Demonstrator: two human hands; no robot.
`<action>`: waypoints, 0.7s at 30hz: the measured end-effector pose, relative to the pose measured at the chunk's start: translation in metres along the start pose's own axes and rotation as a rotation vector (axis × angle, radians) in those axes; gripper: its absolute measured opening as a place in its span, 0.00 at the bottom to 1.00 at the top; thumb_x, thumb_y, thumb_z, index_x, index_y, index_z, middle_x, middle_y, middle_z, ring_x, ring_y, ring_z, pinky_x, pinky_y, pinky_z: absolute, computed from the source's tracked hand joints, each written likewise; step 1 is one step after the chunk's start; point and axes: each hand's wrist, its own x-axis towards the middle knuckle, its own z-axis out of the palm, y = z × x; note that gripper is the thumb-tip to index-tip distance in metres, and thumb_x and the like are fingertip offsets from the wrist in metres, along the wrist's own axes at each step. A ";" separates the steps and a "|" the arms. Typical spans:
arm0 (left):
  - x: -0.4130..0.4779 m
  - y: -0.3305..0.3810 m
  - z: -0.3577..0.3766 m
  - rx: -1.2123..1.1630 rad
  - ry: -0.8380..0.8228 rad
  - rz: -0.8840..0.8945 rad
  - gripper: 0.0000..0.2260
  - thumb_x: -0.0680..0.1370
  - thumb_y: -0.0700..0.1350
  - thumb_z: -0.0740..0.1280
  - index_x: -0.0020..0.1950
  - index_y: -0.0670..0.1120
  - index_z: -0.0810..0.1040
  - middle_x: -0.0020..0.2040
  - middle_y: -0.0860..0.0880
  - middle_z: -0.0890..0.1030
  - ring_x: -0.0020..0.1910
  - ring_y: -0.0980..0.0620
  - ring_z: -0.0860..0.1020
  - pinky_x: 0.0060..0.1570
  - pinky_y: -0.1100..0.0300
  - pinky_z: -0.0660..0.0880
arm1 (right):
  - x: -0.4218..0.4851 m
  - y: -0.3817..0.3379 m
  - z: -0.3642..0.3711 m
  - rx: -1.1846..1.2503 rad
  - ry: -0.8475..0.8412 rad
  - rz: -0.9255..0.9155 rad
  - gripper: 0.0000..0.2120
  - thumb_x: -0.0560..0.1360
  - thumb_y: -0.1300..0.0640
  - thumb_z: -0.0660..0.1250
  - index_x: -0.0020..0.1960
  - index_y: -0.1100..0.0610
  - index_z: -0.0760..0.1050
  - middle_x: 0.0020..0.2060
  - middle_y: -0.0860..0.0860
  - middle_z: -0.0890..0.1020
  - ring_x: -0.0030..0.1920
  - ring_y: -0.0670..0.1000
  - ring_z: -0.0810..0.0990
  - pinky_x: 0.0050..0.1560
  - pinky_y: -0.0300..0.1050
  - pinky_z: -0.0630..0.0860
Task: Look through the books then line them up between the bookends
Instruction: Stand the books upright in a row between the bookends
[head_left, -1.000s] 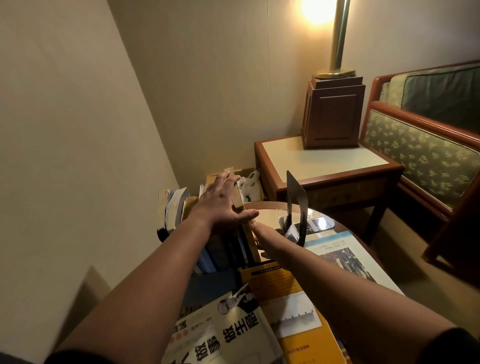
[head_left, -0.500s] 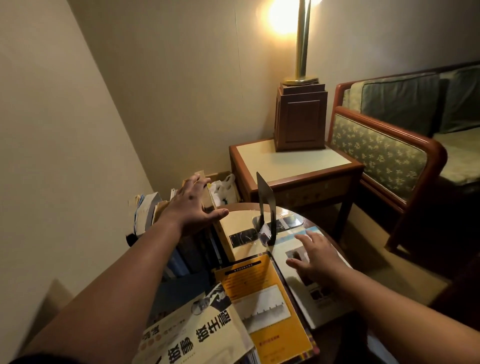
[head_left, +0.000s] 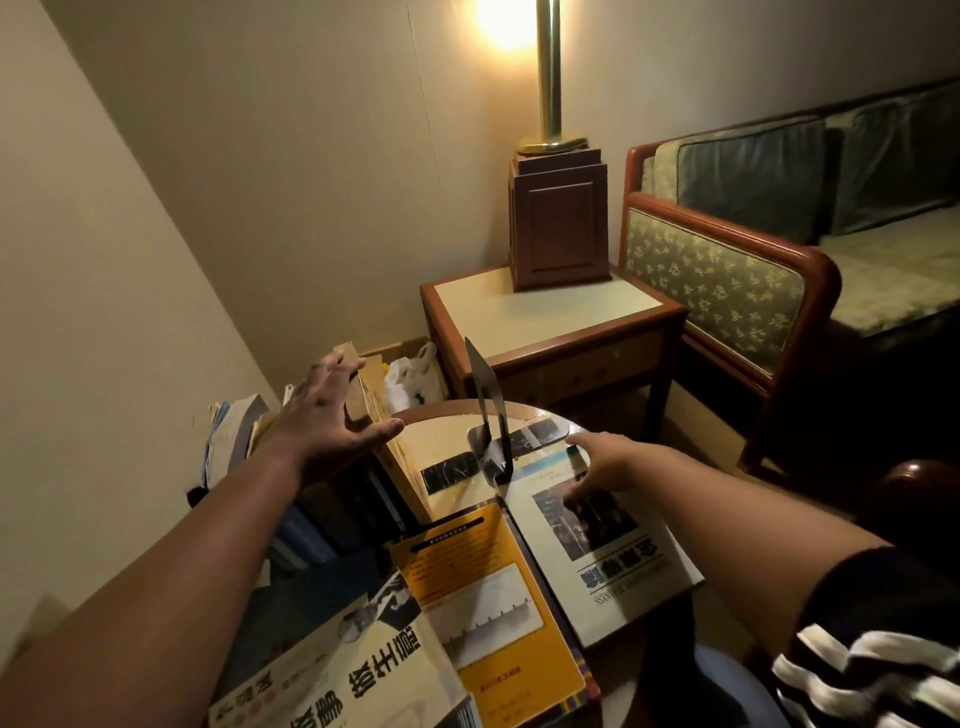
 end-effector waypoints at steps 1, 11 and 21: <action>0.000 -0.001 0.000 0.001 0.001 -0.001 0.51 0.60 0.81 0.59 0.77 0.57 0.54 0.80 0.51 0.52 0.78 0.41 0.56 0.69 0.35 0.65 | 0.002 -0.001 -0.002 -0.007 -0.006 -0.005 0.51 0.63 0.44 0.81 0.79 0.44 0.57 0.71 0.56 0.70 0.67 0.61 0.72 0.61 0.59 0.78; 0.000 -0.001 0.001 0.007 -0.004 -0.015 0.50 0.61 0.81 0.58 0.77 0.59 0.53 0.80 0.52 0.51 0.78 0.41 0.56 0.68 0.34 0.65 | 0.006 0.006 -0.020 0.252 0.041 -0.077 0.31 0.63 0.62 0.81 0.61 0.45 0.74 0.62 0.54 0.72 0.57 0.58 0.76 0.45 0.49 0.84; -0.001 0.005 -0.003 -0.016 -0.009 -0.015 0.50 0.61 0.78 0.61 0.78 0.57 0.55 0.80 0.50 0.51 0.78 0.42 0.55 0.70 0.36 0.63 | -0.032 -0.017 -0.077 0.140 -0.106 -0.210 0.17 0.74 0.64 0.72 0.56 0.45 0.81 0.56 0.52 0.78 0.53 0.54 0.82 0.44 0.47 0.85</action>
